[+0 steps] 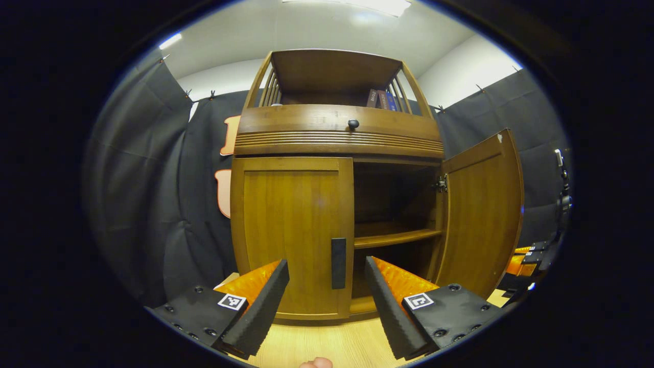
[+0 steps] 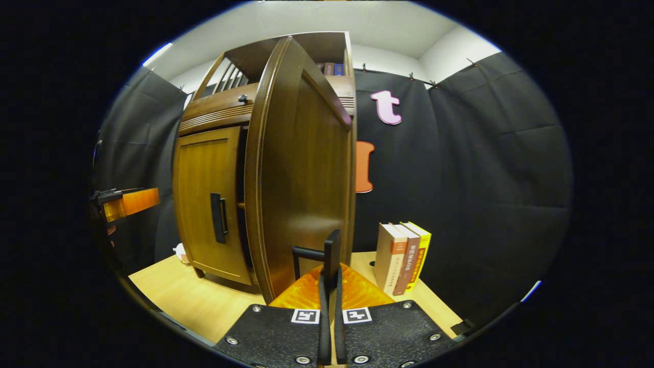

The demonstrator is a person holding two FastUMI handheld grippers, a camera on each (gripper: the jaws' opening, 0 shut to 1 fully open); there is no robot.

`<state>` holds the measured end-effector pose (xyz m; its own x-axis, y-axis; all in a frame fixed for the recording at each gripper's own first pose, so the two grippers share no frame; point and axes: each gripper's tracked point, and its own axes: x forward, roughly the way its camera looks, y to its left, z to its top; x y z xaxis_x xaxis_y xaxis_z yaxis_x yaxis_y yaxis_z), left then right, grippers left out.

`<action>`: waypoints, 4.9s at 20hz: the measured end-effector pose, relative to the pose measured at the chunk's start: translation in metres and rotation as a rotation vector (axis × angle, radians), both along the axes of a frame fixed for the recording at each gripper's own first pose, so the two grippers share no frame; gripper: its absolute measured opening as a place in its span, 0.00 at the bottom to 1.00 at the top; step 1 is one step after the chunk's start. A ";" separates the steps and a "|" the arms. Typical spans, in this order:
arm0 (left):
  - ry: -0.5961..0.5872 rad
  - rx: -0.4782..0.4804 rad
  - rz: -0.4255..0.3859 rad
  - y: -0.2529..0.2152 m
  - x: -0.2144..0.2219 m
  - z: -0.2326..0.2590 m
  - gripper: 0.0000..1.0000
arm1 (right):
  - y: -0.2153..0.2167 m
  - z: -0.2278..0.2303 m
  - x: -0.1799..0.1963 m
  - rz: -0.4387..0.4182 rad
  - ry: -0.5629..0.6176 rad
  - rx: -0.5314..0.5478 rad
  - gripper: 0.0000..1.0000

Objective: Open the right door of the double-door shoe cabinet with the right hand, and open the left door with the left hand.

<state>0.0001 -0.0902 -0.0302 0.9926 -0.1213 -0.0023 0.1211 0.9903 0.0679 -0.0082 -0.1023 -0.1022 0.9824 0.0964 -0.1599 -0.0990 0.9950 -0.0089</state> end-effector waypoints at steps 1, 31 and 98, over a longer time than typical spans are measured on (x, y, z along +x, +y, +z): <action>0.000 -0.001 -0.006 -0.003 -0.001 -0.001 0.96 | -0.013 0.001 0.000 -0.018 0.000 -0.001 0.01; 0.003 0.001 0.010 -0.026 -0.009 -0.012 0.94 | -0.085 -0.002 0.001 0.169 -0.038 0.103 0.00; 0.130 -0.009 0.037 -0.034 0.176 -0.073 0.43 | -0.142 0.045 -0.058 -0.167 -0.112 -0.023 0.92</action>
